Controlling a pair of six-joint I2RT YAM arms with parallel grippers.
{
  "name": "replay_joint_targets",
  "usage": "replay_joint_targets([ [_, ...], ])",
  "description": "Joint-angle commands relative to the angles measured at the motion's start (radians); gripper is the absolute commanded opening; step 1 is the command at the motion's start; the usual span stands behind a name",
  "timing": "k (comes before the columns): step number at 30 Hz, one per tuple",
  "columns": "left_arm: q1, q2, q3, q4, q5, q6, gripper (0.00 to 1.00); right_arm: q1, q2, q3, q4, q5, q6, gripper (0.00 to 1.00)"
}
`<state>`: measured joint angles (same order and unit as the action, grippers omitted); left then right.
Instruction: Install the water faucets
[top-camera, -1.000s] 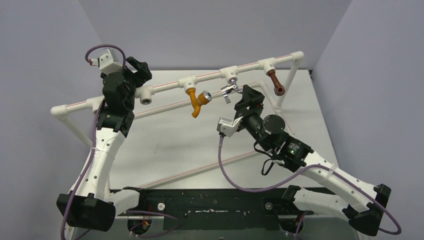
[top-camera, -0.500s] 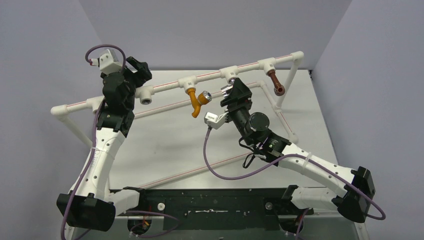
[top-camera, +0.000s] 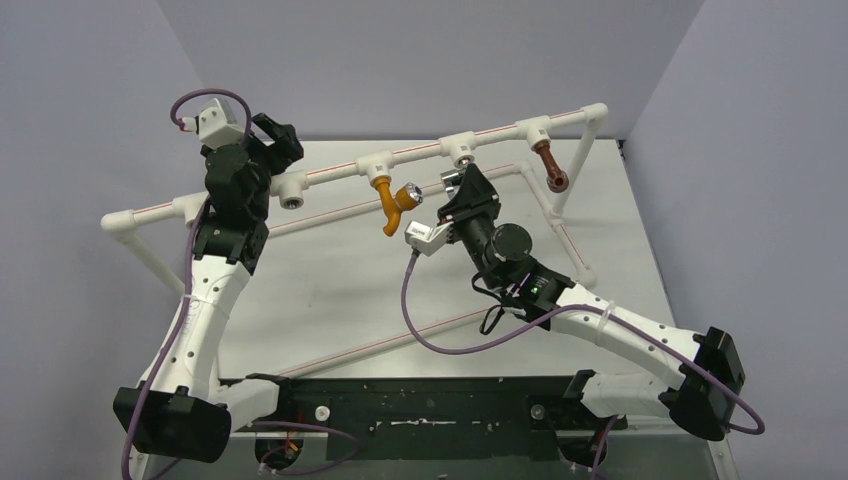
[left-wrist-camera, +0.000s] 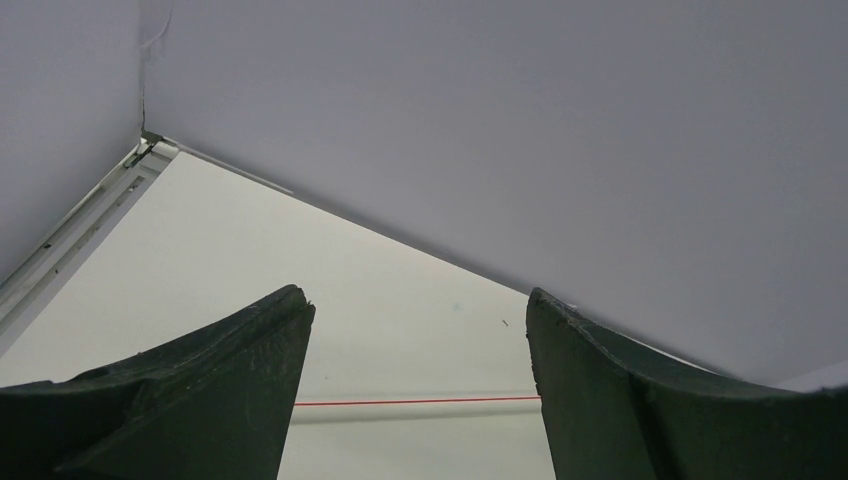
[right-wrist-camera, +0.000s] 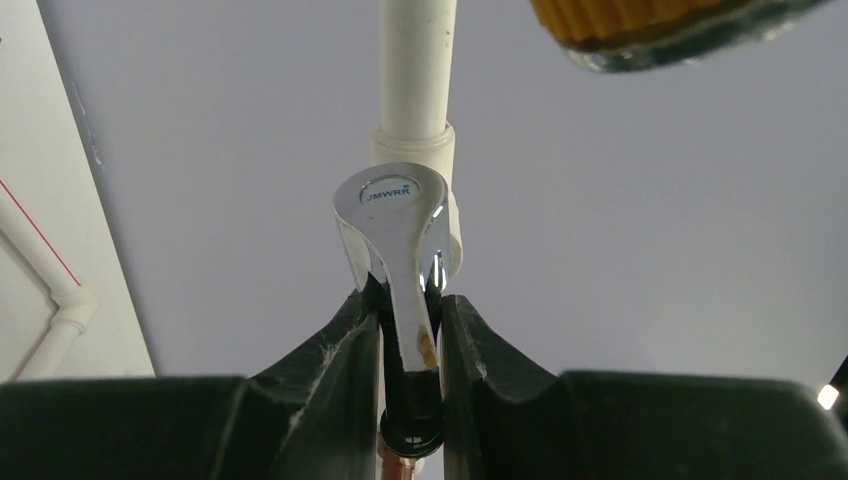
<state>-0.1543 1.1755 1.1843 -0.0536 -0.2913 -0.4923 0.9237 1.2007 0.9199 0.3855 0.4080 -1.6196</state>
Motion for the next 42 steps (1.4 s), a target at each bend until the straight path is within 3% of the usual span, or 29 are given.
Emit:
replay_joint_targets([
  [1, 0.001, 0.064, -0.084, -0.255, 0.01, 0.009, 0.76, -0.011, -0.006, 0.021, 0.17, 0.004, 0.17, 0.0],
  [11, 0.001, 0.064, -0.084, -0.254, 0.008, 0.008, 0.76, -0.033, -0.052, -0.021, 0.375, -0.001, 0.605, 0.0],
  [21, 0.001, 0.06, -0.084, -0.254, 0.006, 0.01, 0.76, -0.047, -0.063, -0.04, 0.574, 0.178, 1.158, 0.0],
  [27, 0.0, 0.055, -0.085, -0.254, 0.007, 0.01, 0.76, -0.048, -0.046, -0.066, 0.663, 0.307, 1.373, 0.0],
  [37, 0.0, 0.052, -0.086, -0.252, 0.012, 0.009, 0.76, -0.051, -0.057, -0.091, 0.668, 0.414, 1.774, 0.0],
  [42, -0.001, 0.053, -0.084, -0.253, 0.012, 0.009, 0.76, -0.051, -0.061, -0.069, 0.608, 0.381, 1.816, 0.0],
])
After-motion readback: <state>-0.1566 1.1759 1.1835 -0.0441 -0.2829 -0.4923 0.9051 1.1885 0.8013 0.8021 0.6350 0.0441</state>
